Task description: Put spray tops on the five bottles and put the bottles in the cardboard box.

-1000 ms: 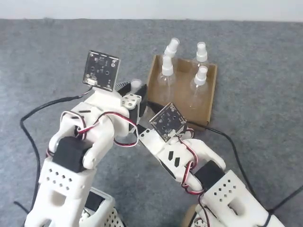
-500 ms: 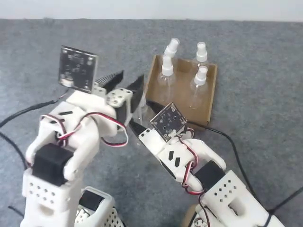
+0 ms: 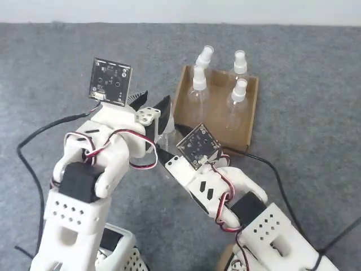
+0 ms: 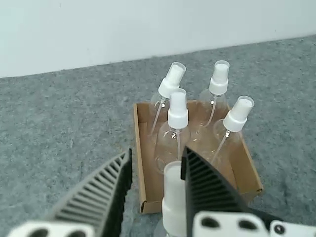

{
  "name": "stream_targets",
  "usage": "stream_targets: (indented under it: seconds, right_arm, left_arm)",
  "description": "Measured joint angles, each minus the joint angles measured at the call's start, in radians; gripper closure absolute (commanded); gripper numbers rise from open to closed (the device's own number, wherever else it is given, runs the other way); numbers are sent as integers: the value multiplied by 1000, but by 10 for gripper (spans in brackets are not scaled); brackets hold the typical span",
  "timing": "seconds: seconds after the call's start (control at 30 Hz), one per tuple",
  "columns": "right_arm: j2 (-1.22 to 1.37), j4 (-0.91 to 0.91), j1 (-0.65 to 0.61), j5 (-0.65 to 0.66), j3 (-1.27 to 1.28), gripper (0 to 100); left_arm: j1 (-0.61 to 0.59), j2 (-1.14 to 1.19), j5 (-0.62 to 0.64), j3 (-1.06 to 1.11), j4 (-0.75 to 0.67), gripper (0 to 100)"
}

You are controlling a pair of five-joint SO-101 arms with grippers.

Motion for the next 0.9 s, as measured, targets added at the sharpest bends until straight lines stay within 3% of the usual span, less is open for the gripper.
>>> stream_targets:
  seconds: [0.23,0.47,0.77,0.9]
  right_arm:
    - [0,0,0,2,0,993]
    - [0,40,58,2,-57,993]
    - [150,101,110,-3,-267,993]
    - [150,101,195,-3,-319,993]
  left_arm:
    - [-34,-11,-31,-25,18,851]
    - [-110,-212,-43,-78,149,800]
    - [-118,-548,-83,272,135,799]
    - [-118,-612,-97,470,81,799]
